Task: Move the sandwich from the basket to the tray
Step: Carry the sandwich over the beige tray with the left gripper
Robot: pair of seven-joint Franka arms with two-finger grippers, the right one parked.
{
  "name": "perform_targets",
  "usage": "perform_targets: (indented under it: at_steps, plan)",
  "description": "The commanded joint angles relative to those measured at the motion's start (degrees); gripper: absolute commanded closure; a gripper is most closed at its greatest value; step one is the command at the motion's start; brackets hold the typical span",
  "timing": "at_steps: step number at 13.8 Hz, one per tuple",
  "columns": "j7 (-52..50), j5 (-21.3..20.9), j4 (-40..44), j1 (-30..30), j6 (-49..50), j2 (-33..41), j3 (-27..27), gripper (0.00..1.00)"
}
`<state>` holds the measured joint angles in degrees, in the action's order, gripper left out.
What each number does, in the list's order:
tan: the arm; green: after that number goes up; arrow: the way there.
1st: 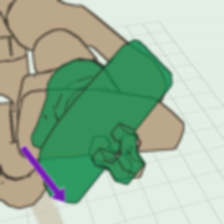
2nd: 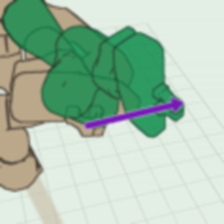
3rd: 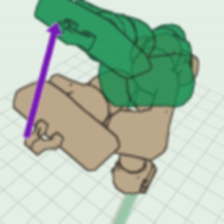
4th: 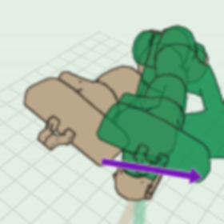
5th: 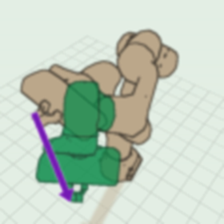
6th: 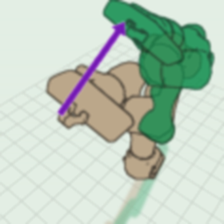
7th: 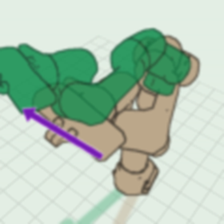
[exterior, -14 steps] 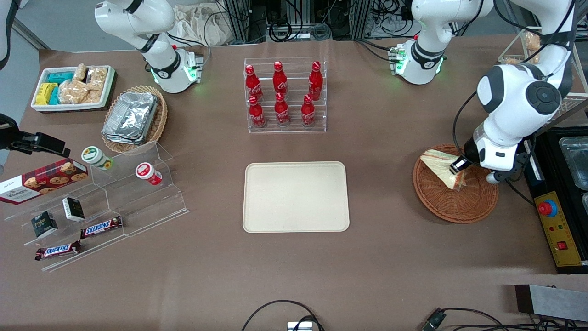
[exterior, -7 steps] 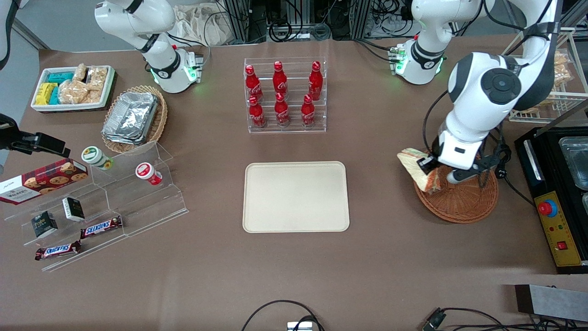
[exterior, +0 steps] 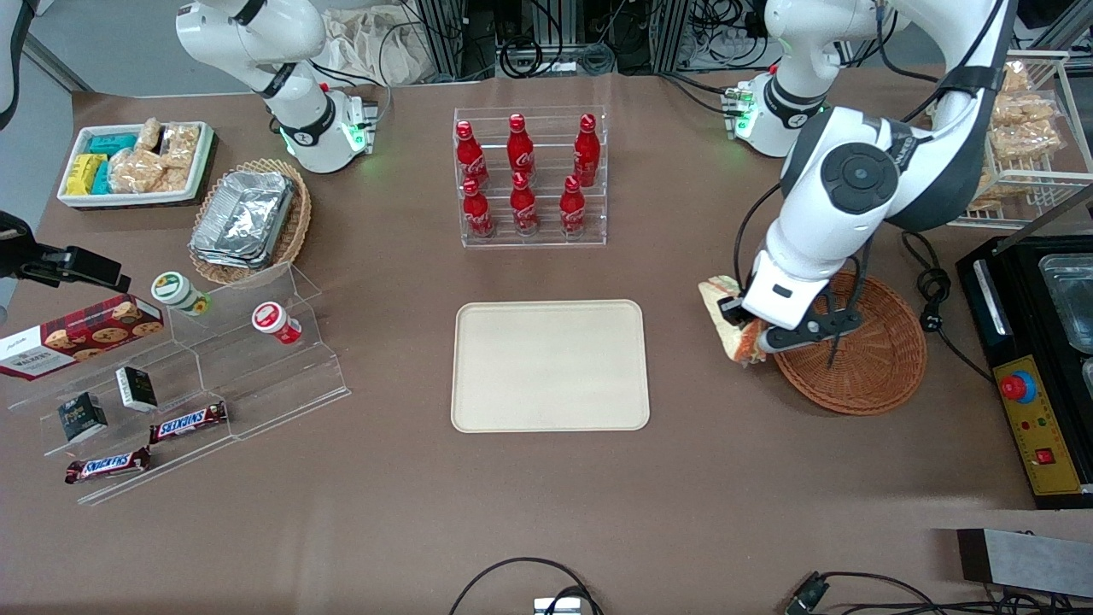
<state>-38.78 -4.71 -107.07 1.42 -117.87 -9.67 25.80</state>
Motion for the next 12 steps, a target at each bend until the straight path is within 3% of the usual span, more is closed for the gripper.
perform_targets:
  at_steps: [1,6,9,12]
  plan:
    - [-0.5,-1.18,4.58,0.16,1.94,-3.59,3.19,1.0]
    - [-0.76,-2.14,6.07,0.07,1.5,-7.98,7.94,1.0]
    - [-2.52,-6.96,8.62,0.07,1.32,-14.38,11.19,1.0]
    - [-6.29,-15.74,10.29,-4.13,1.32,-20.98,12.96,1.0]
